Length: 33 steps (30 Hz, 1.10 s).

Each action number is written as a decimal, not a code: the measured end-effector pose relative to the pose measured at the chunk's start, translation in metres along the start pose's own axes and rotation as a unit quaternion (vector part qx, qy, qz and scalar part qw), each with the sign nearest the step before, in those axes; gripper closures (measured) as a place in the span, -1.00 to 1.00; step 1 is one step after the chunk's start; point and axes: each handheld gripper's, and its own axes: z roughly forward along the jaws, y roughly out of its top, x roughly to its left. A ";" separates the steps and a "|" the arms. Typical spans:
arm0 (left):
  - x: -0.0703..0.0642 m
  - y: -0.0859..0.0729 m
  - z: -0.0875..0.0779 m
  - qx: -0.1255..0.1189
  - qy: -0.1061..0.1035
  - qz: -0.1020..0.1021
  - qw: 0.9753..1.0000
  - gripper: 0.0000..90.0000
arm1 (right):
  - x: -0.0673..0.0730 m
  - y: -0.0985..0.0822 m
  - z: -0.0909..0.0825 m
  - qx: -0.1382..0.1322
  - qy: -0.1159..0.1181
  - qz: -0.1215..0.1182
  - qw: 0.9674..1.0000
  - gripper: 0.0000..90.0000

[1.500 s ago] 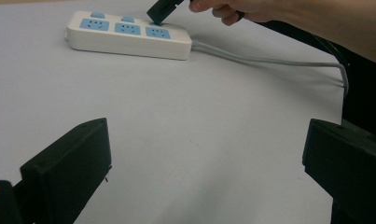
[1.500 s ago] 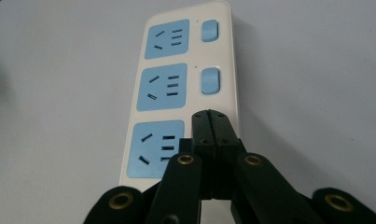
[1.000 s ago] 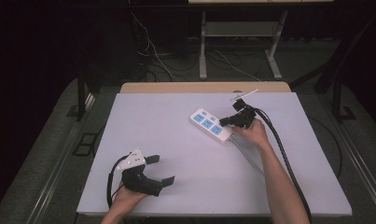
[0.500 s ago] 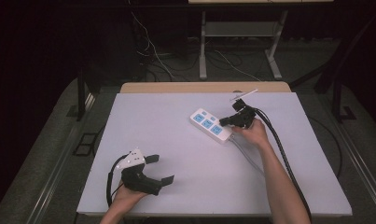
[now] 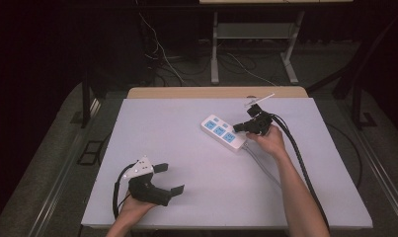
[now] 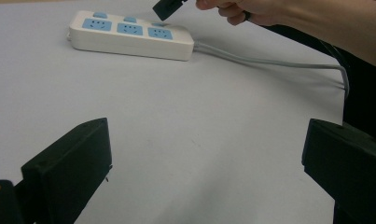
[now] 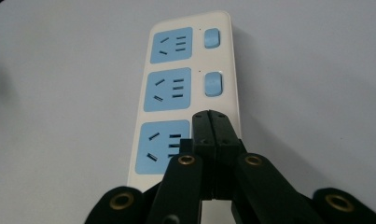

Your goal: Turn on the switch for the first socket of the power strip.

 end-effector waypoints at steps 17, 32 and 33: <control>-0.002 0.000 0.001 -0.002 0.002 0.000 1.000 -0.99 | 0.006 -0.004 -0.043 -0.028 -0.006 -0.001 1.000 1.00; -0.003 -0.001 0.002 -0.005 0.004 -0.001 1.000 -0.98 | 0.016 -0.024 -0.084 -0.048 -0.046 0.039 0.997 -0.28; -0.003 -0.001 0.002 -0.005 0.004 0.000 1.000 -0.98 | 0.017 -0.026 -0.087 -0.047 -0.047 0.042 0.997 -0.40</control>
